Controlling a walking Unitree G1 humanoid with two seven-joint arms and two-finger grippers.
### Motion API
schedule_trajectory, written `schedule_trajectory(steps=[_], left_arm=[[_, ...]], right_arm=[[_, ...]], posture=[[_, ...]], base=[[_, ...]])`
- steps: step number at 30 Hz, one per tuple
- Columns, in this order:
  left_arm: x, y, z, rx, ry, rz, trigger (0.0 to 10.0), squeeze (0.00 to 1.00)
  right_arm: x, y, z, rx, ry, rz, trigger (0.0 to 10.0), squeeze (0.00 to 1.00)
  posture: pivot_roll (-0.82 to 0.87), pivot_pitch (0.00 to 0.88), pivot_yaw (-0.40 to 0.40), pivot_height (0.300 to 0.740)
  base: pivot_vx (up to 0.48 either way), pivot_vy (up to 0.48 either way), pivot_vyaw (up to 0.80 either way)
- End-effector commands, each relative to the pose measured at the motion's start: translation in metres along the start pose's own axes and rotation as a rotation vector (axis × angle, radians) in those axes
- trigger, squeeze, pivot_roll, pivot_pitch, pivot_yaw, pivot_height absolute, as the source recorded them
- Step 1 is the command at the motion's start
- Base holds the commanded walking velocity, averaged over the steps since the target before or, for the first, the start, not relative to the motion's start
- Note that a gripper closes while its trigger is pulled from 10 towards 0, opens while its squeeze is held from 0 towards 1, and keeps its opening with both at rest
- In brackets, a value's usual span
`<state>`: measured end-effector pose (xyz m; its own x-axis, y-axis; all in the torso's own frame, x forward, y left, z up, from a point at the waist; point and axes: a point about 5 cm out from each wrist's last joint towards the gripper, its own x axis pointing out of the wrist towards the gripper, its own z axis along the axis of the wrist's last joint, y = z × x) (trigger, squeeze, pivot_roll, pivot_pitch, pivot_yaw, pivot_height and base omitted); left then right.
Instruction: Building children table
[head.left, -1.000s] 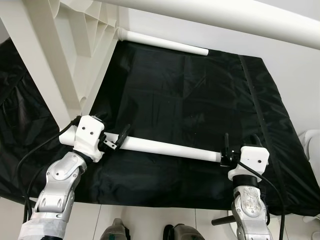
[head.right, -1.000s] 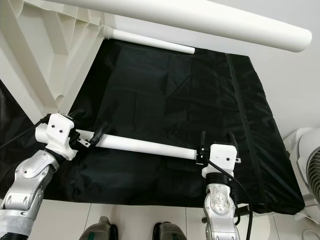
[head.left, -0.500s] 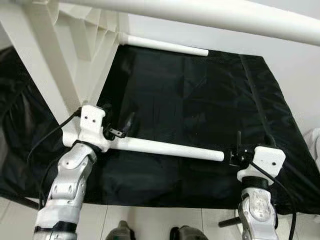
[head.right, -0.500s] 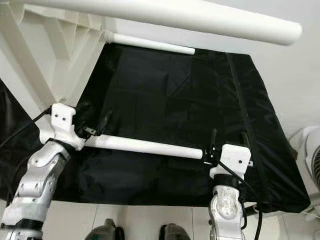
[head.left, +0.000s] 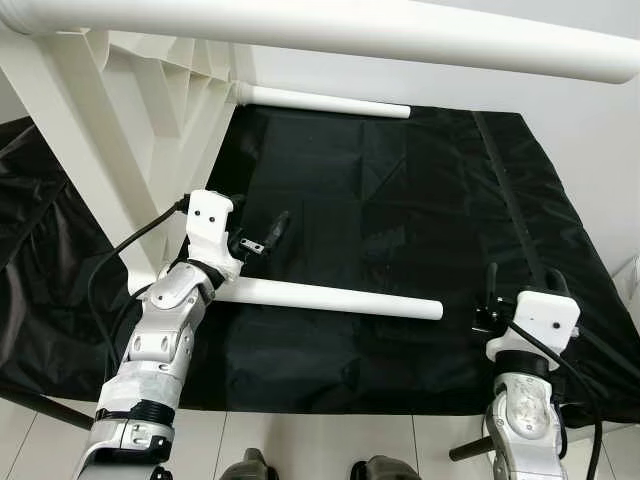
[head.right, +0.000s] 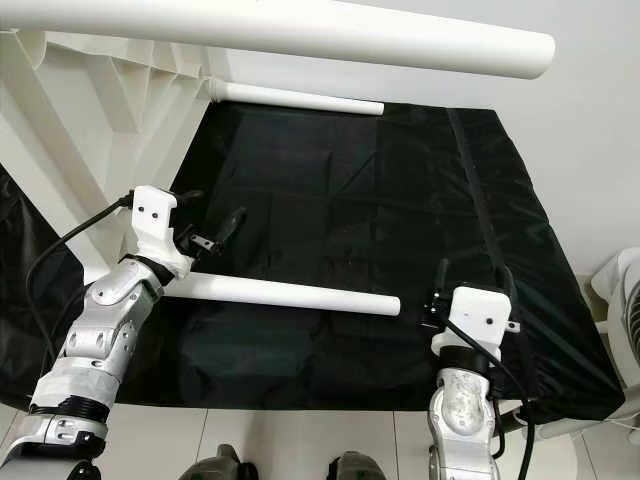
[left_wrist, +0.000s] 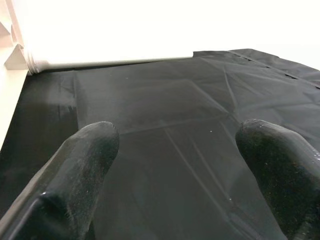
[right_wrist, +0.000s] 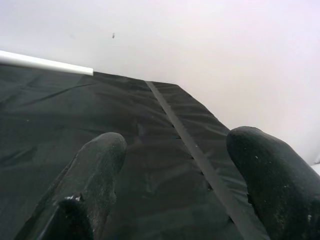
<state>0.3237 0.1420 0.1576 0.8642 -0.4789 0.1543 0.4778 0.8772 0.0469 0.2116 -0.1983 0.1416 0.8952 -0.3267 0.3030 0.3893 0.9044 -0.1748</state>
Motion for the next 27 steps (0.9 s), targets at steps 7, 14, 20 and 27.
schedule_trajectory(steps=[7,14,20,27], left_arm=[[0.0015,0.0018,-0.0019,0.002,0.000,0.017,10.0,0.00],[0.0004,0.0038,-0.0029,0.005,0.006,0.027,10.0,0.00],[-0.0009,0.0051,-0.0033,0.002,0.008,0.030,10.0,0.00],[-0.0017,0.0050,-0.0033,0.007,0.005,0.030,10.0,0.00]], right_arm=[[0.0002,0.0013,-0.0051,-0.011,0.026,0.007,10.0,0.00],[0.0000,0.0048,-0.0070,-0.010,0.033,0.020,10.0,0.00],[-0.0011,0.0068,-0.0077,-0.006,0.038,0.027,10.0,0.00],[-0.0008,0.0073,-0.0084,-0.006,0.040,0.034,10.0,0.00]], posture=[[-0.01,0.029,0.021,0.740],[0.00,0.034,0.013,0.740],[0.00,0.035,0.009,0.740],[0.01,0.031,0.004,0.740]], base=[[0.000,0.000,0.00],[-0.182,0.000,0.00],[-0.280,0.000,0.00],[-0.289,0.000,0.00]])
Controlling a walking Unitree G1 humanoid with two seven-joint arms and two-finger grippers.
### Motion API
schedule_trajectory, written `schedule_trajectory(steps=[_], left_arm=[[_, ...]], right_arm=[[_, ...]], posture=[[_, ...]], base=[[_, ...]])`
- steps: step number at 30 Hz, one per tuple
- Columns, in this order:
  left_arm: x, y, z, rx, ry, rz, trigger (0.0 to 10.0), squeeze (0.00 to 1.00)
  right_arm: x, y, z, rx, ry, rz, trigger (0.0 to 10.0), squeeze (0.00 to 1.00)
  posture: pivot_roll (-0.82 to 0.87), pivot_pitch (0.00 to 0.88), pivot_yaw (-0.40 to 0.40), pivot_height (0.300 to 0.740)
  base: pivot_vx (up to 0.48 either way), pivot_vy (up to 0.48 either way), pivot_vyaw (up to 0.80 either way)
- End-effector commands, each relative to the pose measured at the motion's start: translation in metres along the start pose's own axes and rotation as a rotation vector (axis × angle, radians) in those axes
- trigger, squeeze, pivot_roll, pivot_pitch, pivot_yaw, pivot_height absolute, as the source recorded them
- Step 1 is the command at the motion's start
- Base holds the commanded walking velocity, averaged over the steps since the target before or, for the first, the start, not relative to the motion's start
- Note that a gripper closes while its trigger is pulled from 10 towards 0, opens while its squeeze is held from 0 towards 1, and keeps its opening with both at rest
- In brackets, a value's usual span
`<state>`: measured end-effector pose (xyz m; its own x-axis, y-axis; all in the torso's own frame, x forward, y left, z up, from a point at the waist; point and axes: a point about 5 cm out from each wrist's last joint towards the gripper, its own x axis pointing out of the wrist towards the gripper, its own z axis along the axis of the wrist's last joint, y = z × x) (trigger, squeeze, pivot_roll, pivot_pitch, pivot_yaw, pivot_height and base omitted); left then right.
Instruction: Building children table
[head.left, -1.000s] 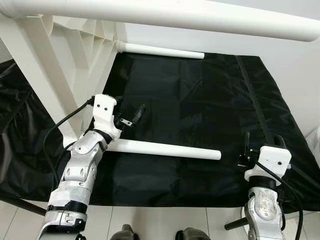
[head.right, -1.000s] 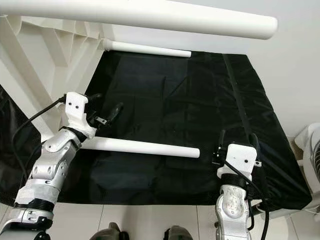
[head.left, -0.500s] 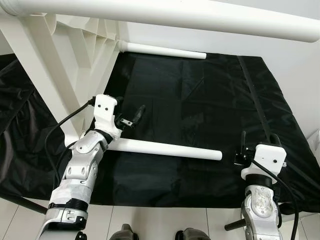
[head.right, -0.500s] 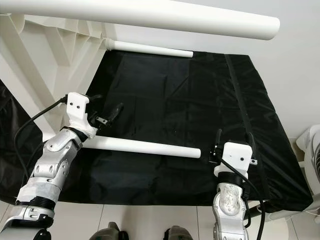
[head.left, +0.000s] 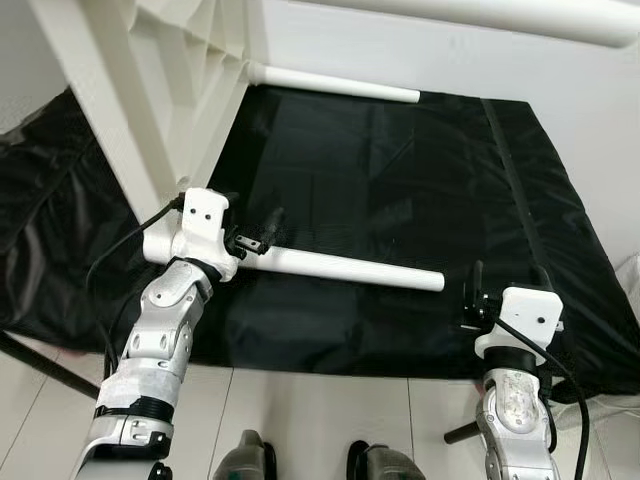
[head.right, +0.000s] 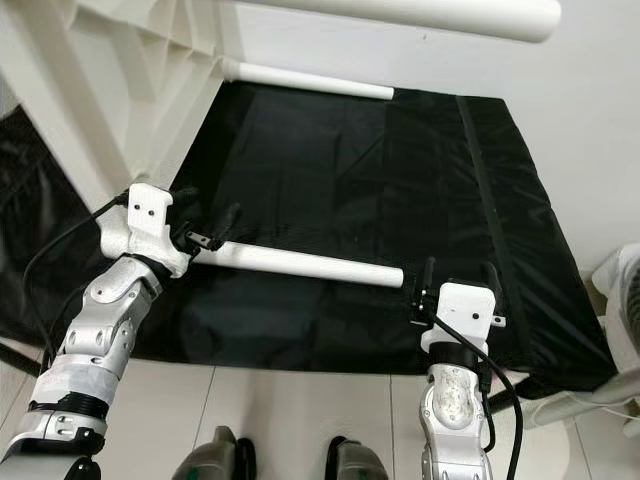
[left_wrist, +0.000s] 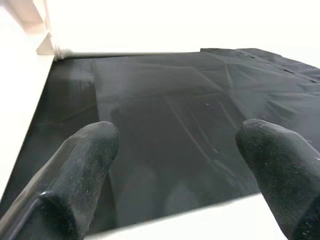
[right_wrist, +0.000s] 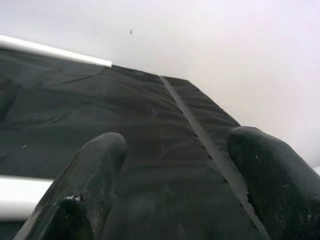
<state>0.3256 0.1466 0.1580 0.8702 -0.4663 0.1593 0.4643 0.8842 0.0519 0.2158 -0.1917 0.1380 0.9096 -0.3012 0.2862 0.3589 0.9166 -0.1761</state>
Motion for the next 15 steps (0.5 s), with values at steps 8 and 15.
schedule_trajectory(steps=[8,15], left_arm=[[-0.0009,-0.0003,-0.0006,0.014,0.003,0.025,10.0,0.00],[-0.0045,0.0043,-0.0009,0.006,-0.004,0.034,10.0,0.00]], right_arm=[[0.0009,0.0037,-0.0072,-0.014,0.031,0.031,10.0,0.00],[0.0020,0.0070,-0.0078,-0.010,0.031,0.056,10.0,0.00]], posture=[[0.02,0.025,-0.009,0.740],[0.03,0.021,-0.024,0.740]], base=[[-0.037,0.000,0.00],[0.000,0.000,0.00]])
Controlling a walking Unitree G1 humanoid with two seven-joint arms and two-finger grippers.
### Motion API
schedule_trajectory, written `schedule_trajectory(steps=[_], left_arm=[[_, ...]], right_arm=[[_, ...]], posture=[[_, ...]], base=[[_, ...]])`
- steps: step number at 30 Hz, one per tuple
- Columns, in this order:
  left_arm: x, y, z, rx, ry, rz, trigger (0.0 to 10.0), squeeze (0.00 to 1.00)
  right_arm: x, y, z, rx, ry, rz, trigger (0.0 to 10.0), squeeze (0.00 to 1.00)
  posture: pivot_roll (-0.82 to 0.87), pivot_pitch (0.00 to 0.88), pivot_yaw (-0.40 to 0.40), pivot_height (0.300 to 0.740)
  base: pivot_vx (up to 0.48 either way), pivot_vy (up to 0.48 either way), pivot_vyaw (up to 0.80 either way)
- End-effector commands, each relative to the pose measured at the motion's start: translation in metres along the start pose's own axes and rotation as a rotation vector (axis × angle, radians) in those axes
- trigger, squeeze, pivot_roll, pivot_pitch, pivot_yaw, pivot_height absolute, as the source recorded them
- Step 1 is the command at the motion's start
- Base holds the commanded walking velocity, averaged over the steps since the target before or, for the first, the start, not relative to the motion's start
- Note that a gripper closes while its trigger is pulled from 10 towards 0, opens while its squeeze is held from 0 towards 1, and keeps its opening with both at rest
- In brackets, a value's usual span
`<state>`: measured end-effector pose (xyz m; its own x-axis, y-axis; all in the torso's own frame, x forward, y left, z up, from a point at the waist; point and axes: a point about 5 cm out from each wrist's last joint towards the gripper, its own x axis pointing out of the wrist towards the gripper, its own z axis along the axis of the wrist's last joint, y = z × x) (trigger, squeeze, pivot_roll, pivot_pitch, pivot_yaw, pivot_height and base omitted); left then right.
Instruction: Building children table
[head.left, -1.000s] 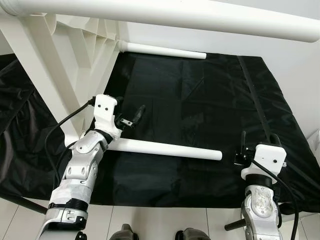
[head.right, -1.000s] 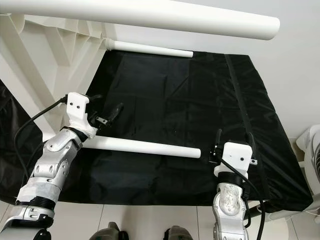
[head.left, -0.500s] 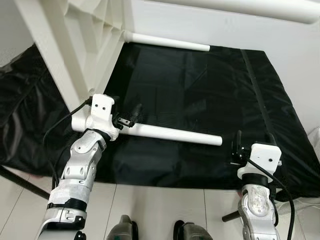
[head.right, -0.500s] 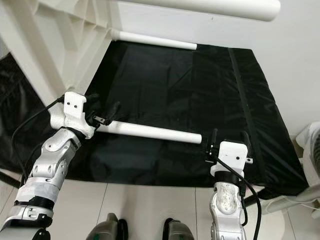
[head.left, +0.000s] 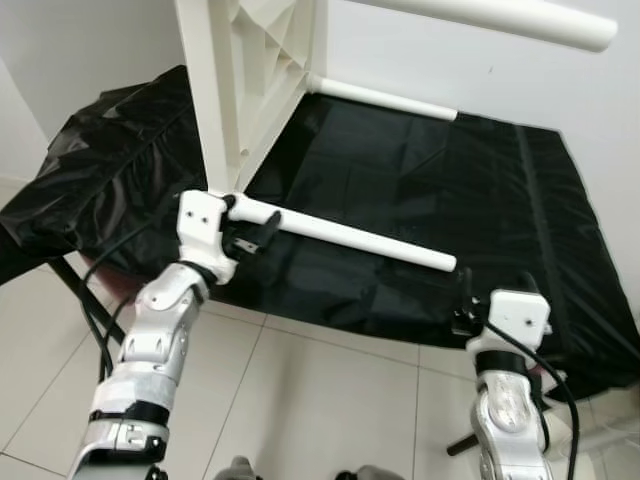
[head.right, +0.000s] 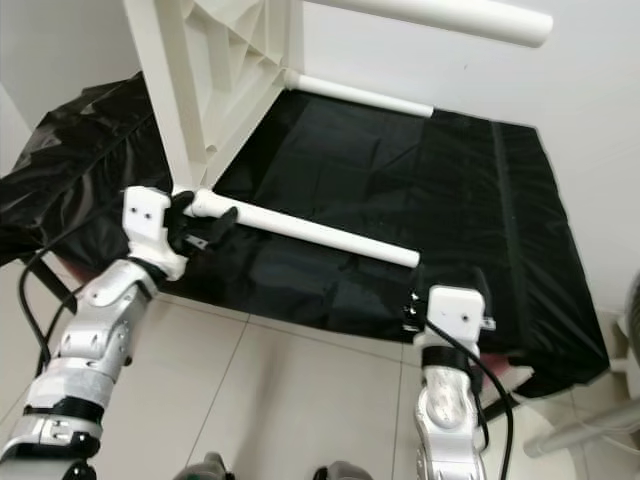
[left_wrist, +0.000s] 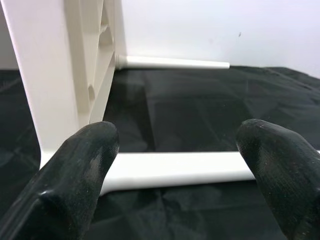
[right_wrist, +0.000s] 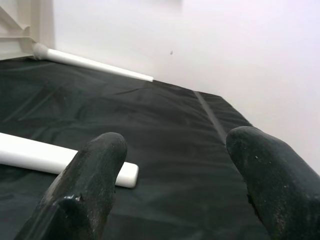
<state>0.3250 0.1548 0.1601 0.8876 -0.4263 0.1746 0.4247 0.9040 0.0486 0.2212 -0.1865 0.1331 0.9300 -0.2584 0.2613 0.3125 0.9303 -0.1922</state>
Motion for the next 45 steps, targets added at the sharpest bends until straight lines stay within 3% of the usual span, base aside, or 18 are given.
schedule_trajectory(steps=[1,9,16,26,35,45], left_arm=[[-0.001,-0.003,-0.003,0.006,0.007,-0.011,10.0,0.00],[-0.002,-0.006,-0.008,-0.012,0.033,-0.031,10.0,0.00],[0.007,-0.010,-0.007,-0.017,0.026,-0.065,10.0,0.00],[0.014,-0.019,-0.009,-0.034,0.025,-0.058,10.0,0.00],[0.011,-0.006,-0.003,-0.043,0.009,0.013,10.0,0.00],[0.010,0.007,0.000,-0.017,0.001,0.051,10.0,0.00]], right_arm=[[0.000,-0.001,-0.004,-0.007,0.015,0.005,10.0,0.00],[0.004,-0.009,-0.006,-0.022,0.021,-0.039,10.0,0.00],[0.011,-0.017,-0.004,-0.003,0.022,-0.090,10.0,0.00],[0.015,-0.012,-0.007,0.027,0.036,-0.066,10.0,0.00],[0.022,-0.017,-0.003,0.008,-0.004,-0.103,10.0,0.00],[0.026,-0.007,0.000,0.027,-0.028,-0.056,10.0,0.00]], posture=[[0.03,0.021,-0.024,0.740],[0.04,0.029,-0.027,0.740],[0.04,0.062,-0.047,0.740],[0.05,0.061,-0.036,0.740],[0.06,0.037,-0.026,0.740],[0.08,0.026,-0.042,0.740]], base=[[0.000,0.000,0.00],[0.000,0.000,0.00],[0.000,0.000,0.00],[0.000,0.000,-0.24],[0.000,0.000,-0.44],[0.000,0.000,0.00]])
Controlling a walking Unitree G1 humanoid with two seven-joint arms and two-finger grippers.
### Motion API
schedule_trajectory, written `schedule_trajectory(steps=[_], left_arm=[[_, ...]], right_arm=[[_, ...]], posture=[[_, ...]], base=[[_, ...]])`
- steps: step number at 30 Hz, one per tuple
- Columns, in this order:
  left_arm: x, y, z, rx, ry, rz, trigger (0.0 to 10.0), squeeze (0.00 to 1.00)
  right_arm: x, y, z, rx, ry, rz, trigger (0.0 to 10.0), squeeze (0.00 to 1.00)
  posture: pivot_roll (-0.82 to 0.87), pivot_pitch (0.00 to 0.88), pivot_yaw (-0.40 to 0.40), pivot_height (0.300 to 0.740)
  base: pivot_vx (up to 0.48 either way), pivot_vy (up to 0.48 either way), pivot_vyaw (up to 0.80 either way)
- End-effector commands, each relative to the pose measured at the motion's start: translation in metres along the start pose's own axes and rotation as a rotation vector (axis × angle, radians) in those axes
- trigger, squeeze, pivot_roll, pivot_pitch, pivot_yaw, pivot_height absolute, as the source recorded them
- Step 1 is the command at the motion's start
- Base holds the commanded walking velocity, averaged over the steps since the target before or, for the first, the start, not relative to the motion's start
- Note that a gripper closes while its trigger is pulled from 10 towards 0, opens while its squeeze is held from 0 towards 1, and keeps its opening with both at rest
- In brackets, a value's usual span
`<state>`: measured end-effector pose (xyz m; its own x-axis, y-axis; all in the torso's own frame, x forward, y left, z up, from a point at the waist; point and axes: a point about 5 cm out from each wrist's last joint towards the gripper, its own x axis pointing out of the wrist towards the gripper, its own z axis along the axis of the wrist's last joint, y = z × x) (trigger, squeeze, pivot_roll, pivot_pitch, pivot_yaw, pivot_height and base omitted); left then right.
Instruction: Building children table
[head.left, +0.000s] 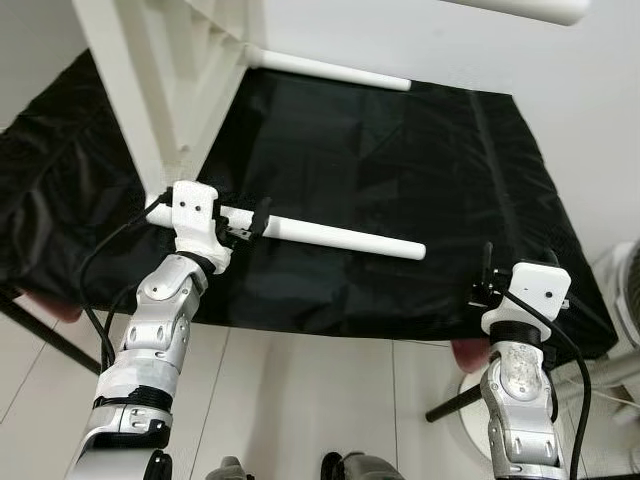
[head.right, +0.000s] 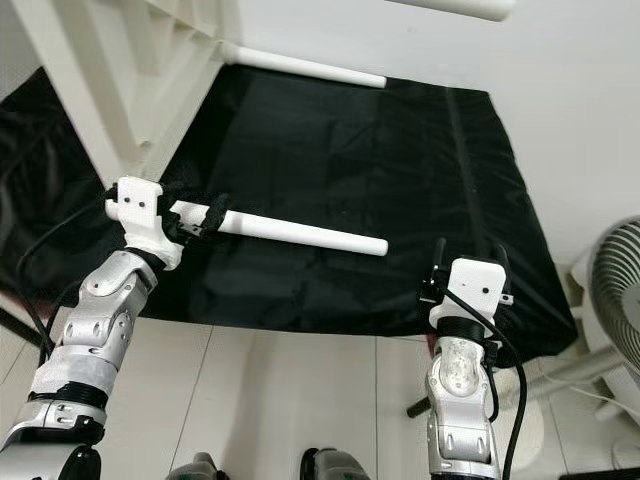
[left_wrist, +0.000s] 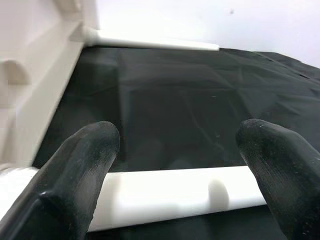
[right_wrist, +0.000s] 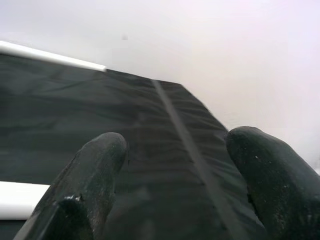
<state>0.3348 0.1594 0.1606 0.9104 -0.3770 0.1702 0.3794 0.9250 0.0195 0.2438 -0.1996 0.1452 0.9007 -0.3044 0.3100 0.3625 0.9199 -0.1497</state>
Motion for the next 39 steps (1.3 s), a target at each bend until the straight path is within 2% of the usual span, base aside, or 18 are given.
schedule_trajectory(steps=[1,4,19,22,32,39], left_arm=[[0.004,-0.002,0.002,0.003,-0.006,-0.003,10.0,0.00],[0.003,-0.002,0.001,0.005,0.000,0.000,10.0,0.00],[0.000,0.002,0.001,0.015,-0.008,0.013,10.0,0.00],[0.000,0.002,0.002,0.012,-0.015,0.010,10.0,0.00],[0.000,-0.003,0.005,0.086,-0.022,-0.028,10.0,0.00],[-0.001,-0.008,-0.001,0.113,0.022,-0.089,10.0,0.00]], right_arm=[[-0.001,0.000,-0.004,0.000,0.013,0.004,10.0,0.00],[-0.001,0.000,-0.004,-0.001,0.014,0.005,10.0,0.00],[-0.001,0.003,-0.005,-0.001,0.011,0.027,10.0,0.00],[-0.002,0.004,-0.006,0.000,0.011,0.031,10.0,0.00],[-0.003,0.000,-0.009,-0.004,0.026,0.018,10.0,0.00],[-0.001,-0.001,-0.011,0.000,0.038,0.004,10.0,0.00]], posture=[[0.08,0.026,-0.042,0.740],[0.08,0.026,-0.047,0.740],[0.08,0.016,-0.057,0.740],[0.08,0.016,-0.057,0.740],[0.08,0.024,-0.061,0.740],[0.08,0.030,-0.060,0.740]], base=[[0.000,0.000,0.00],[0.000,0.000,0.00],[0.000,0.388,0.00],[0.000,0.000,0.00],[0.000,0.000,0.00],[0.000,0.000,-0.76]])
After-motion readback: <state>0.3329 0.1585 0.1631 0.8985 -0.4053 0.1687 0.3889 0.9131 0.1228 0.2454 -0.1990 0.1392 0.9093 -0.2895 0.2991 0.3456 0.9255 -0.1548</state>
